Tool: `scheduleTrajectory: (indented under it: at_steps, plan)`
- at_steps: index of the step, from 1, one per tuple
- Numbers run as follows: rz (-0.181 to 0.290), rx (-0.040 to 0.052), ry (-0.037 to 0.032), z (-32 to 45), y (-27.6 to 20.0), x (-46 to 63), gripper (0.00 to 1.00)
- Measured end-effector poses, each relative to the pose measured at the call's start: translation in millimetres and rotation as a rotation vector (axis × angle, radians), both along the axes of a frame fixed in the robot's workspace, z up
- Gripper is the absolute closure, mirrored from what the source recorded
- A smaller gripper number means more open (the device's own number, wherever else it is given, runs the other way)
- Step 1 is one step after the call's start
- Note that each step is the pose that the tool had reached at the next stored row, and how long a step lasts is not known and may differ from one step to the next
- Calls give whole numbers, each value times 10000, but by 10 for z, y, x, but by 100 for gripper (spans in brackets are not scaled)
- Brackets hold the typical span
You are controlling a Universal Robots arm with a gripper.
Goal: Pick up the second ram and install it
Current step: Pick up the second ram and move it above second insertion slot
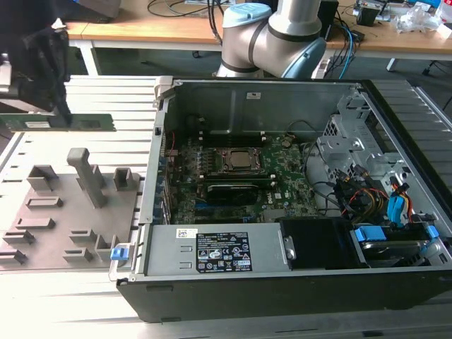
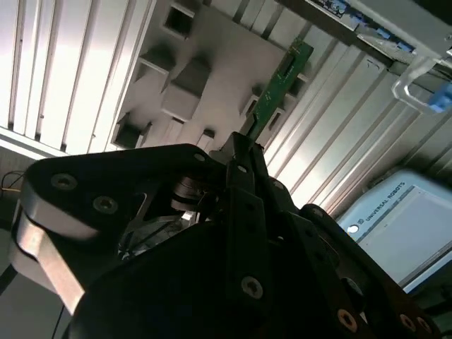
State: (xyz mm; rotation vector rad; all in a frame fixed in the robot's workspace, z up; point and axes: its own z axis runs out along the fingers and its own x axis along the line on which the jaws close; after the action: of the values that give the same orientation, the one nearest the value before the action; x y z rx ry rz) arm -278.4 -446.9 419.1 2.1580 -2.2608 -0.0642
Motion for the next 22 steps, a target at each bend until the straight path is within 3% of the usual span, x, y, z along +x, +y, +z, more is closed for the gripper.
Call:
scheduleTrajectory:
  at_steps: [6,22]
  plan:
    - [-1,-1,15,0,0,363,86]
    - [-1,-1,37,0,0,950,86]
